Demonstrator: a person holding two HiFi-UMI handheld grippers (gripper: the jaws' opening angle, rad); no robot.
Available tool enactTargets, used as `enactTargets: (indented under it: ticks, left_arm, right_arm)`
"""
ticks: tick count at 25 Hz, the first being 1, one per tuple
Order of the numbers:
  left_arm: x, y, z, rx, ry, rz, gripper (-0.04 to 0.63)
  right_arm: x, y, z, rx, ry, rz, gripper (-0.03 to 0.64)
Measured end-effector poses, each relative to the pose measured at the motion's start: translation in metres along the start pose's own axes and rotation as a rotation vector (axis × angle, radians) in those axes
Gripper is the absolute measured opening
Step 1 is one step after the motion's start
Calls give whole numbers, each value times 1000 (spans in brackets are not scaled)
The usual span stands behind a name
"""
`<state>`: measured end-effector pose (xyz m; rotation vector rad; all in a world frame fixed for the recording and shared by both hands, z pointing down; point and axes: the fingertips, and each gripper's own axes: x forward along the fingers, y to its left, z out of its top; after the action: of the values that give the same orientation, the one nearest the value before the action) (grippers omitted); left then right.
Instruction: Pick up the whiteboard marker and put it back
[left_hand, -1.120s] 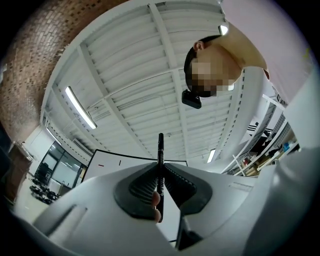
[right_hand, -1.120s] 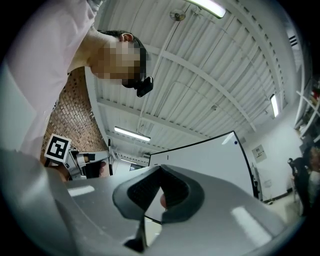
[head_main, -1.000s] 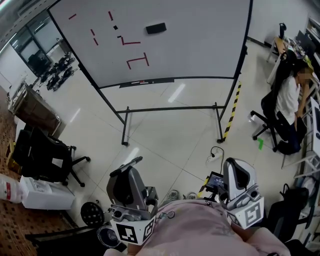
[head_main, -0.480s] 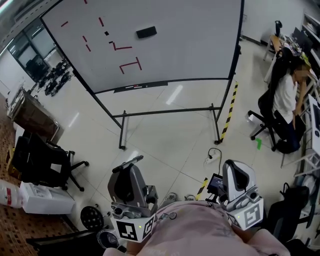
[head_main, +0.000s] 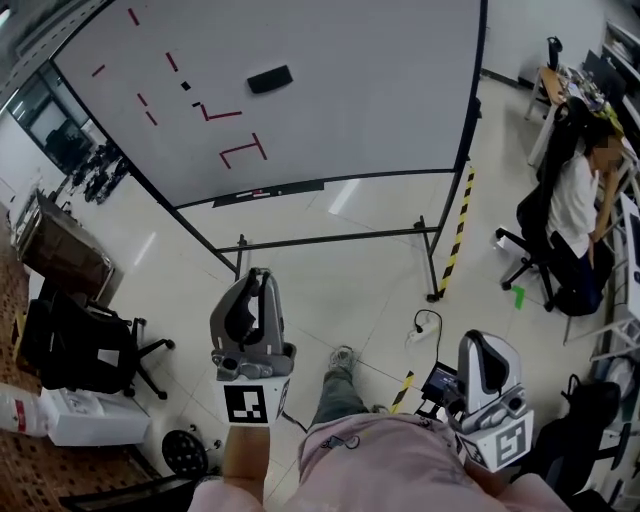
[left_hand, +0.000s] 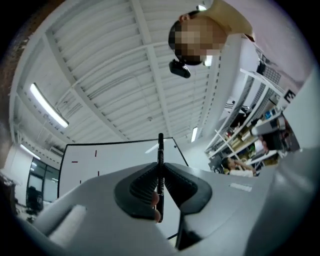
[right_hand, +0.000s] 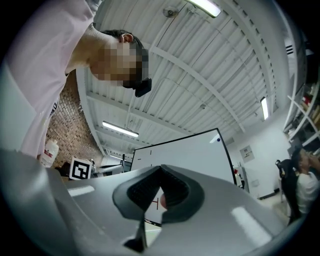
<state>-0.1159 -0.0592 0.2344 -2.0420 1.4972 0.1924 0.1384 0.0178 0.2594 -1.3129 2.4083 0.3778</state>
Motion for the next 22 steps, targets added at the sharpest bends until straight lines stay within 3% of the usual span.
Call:
enactTargets:
  ticks: [3,8,10,14,18,22]
  left_arm:
    - [59,9,-76,191,77,-76,48]
    - [146,52,-244,455,260,-116,48]
    - [179,64,-316,576,310,-187,48]
    - [225,59,-469,762,402,-403,48]
    - [238,47,-587,784,529,-550,49]
    - [221,25,-638,718,650,-680,49]
  right_arm:
    - [27,-24,-23,0,13,-40,3]
    - [88,-68,-77,-22,66,-159,3]
    - [118,-88,-103,-40,118,-225,3]
    - [180,-124,-142,-79,203,-326,3]
    - [229,-145,-179,-105,278,-356,3]
    - [259,-154,-210,-99,345,-345,3]
